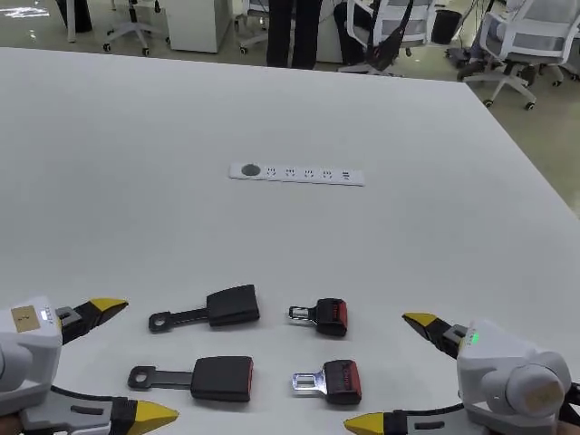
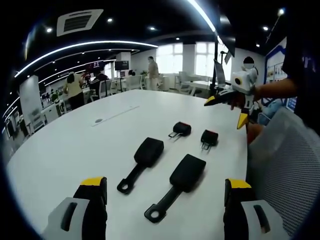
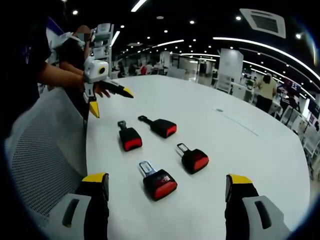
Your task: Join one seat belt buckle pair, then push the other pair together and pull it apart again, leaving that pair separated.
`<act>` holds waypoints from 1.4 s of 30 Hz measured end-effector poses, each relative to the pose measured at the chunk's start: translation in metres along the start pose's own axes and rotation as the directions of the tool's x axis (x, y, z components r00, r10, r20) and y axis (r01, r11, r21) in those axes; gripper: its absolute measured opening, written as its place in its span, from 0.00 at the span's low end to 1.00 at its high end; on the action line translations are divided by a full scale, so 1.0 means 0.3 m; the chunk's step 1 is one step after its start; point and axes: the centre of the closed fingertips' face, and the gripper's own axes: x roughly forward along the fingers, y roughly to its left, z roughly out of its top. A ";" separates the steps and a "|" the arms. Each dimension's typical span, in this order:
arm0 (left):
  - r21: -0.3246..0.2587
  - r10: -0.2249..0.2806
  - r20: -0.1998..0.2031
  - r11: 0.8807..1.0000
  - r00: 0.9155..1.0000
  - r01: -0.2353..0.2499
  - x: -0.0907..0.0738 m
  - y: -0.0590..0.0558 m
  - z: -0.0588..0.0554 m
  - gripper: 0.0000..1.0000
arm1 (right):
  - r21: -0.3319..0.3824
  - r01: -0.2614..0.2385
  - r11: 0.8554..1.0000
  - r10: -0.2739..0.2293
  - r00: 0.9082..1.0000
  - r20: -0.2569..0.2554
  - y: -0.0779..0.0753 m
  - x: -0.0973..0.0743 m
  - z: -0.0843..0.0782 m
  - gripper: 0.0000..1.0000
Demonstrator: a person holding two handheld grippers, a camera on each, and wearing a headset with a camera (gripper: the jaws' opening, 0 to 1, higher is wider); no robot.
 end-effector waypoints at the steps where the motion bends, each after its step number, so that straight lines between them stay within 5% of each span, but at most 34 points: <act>1: 0.000 0.000 0.001 1.000 1.000 0.000 0.000 0.001 -0.001 1.00 | 0.000 0.000 1.000 0.000 1.000 0.000 0.001 0.000 0.001 0.99; 42: 0.015 -0.013 -0.010 1.000 1.000 0.013 0.002 -0.002 0.013 1.00 | -0.015 0.001 1.000 -0.001 1.000 0.001 -0.018 -0.011 -0.001 0.99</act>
